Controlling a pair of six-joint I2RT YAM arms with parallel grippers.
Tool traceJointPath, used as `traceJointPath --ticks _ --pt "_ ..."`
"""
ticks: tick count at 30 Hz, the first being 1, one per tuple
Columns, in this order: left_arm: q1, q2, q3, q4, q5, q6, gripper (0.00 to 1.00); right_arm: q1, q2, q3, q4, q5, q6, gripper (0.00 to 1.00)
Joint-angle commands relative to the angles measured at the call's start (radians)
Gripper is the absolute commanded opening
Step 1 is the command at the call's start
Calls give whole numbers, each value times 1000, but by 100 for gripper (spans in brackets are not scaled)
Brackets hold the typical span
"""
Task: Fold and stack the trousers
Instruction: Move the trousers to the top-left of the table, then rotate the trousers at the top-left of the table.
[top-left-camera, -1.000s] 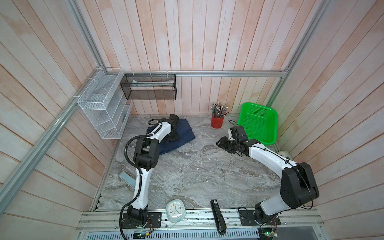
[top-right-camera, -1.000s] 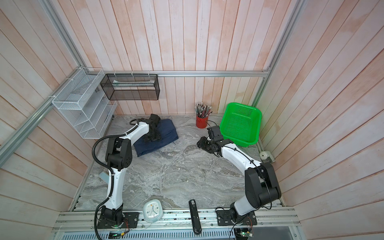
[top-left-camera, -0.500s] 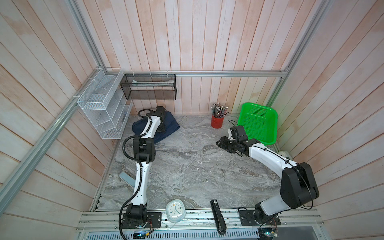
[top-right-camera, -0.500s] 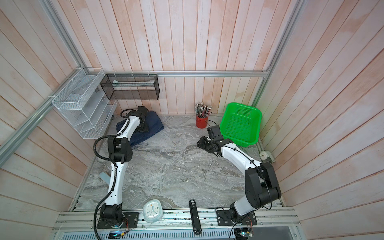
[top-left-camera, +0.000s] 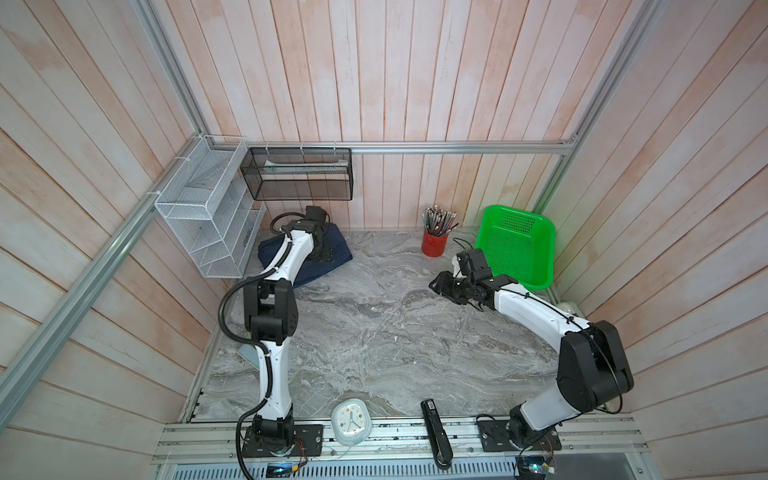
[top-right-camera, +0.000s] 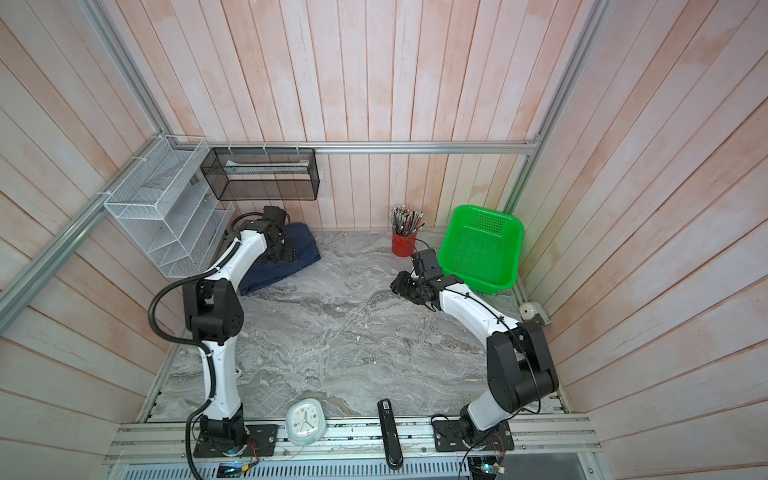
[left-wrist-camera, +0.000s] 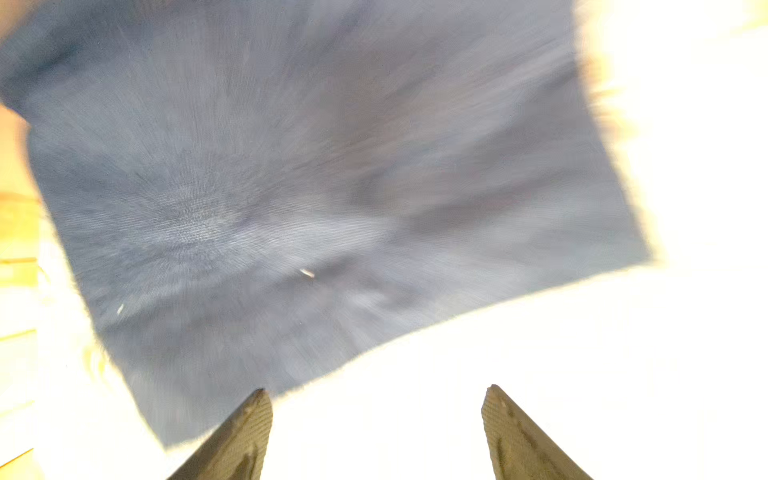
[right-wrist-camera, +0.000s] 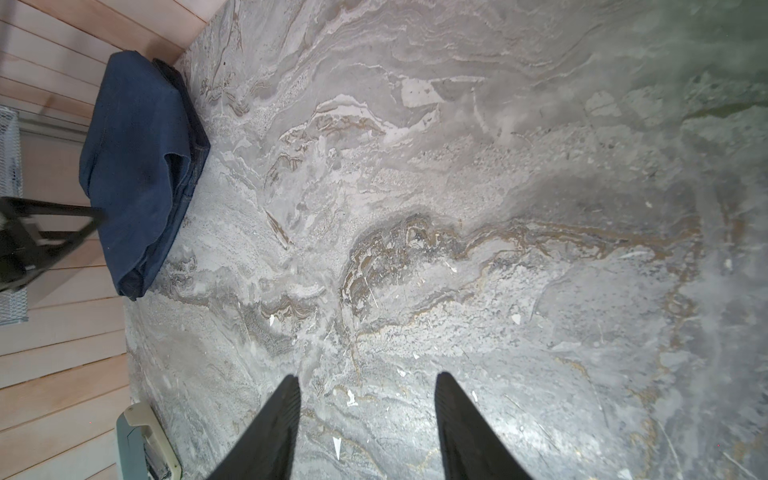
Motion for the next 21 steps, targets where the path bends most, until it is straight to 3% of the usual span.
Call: traceJointPath --ticks 1,4,10,15,21 --pt "-21 -138 -115 56 52 -110 80 9 7 17 -8 4 -4 54" --pt "-14 -177 -249 6 28 -192 77 8 -1 6 1 2 -2 54" --pt "58 -242 -502 103 49 -263 63 8 -12 -13 12 -3 -1 53" --pt "101 -203 -549 164 53 -256 35 8 -19 -25 15 -4 1 53" --pt "164 -119 -532 200 -5 -250 34 9 -44 -43 9 8 4 53"
